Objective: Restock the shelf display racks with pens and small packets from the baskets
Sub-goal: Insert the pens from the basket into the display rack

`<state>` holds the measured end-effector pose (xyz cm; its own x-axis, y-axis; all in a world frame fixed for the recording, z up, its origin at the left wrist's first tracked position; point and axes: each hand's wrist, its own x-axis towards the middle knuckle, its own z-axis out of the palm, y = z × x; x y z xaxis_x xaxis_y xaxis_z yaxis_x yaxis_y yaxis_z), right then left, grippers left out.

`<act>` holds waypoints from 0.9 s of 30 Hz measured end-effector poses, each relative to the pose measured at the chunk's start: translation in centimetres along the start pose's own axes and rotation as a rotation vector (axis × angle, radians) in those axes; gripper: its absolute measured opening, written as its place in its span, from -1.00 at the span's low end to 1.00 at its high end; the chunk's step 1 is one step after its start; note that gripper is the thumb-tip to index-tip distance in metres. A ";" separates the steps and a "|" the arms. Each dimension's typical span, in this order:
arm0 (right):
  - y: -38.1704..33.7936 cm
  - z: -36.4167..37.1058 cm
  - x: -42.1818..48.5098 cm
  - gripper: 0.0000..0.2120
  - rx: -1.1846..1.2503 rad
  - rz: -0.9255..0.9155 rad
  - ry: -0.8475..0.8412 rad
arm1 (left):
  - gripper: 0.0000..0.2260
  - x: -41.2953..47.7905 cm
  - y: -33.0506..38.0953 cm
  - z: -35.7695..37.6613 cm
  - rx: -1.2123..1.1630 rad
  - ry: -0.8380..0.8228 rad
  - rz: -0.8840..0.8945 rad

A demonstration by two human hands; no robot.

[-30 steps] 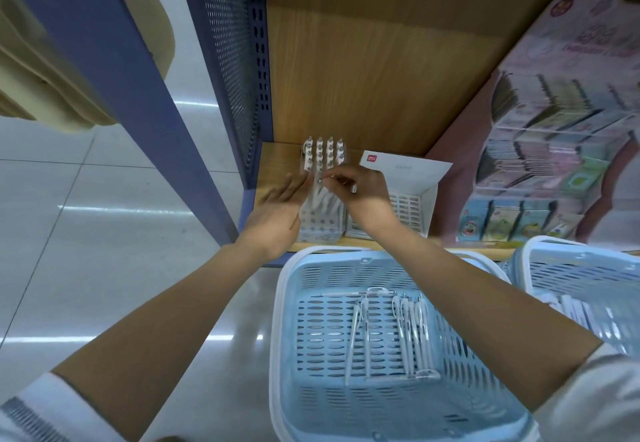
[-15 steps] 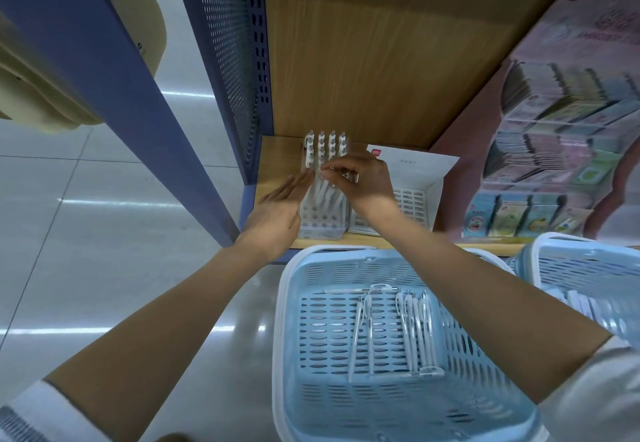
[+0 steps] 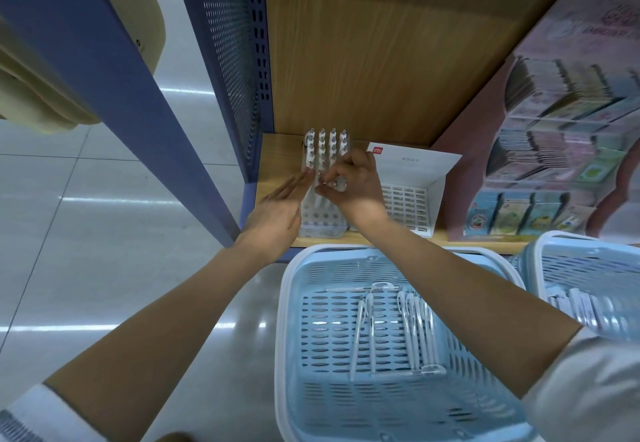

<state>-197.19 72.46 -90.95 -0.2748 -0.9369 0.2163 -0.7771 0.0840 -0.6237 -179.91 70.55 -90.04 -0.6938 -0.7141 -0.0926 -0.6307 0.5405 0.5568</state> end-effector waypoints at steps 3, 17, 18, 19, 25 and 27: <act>-0.1 0.1 0.3 -0.84 -0.076 0.030 -0.050 | -0.45 0.0 0.1 -0.2 0.003 -0.022 -0.009; 0.4 -11.3 -14.7 -0.74 0.516 0.409 -0.224 | -0.45 -2.1 7.9 1.7 0.220 -0.072 0.519; 1.4 -11.1 -16.2 -0.72 0.512 0.472 -0.236 | -0.45 -1.8 8.3 2.0 0.246 -0.122 0.535; 2.6 -10.6 -17.3 -0.73 0.498 0.518 -0.257 | -0.44 -1.6 8.6 2.4 0.270 -0.177 0.532; 8.9 -6.7 -19.7 -0.36 -0.038 0.875 -0.510 | -0.41 -0.4 7.4 2.3 0.237 -0.297 0.608; 9.2 -5.2 -19.9 -0.20 -0.188 0.940 -0.465 | -0.41 -0.2 7.0 2.2 0.224 -0.309 0.639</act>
<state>-201.79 93.65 -97.12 -0.5975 -0.5031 -0.6244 -0.4517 0.8546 -0.2563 -184.92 75.43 -87.92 -0.9945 -0.0900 -0.0534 -0.1039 0.9100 0.4013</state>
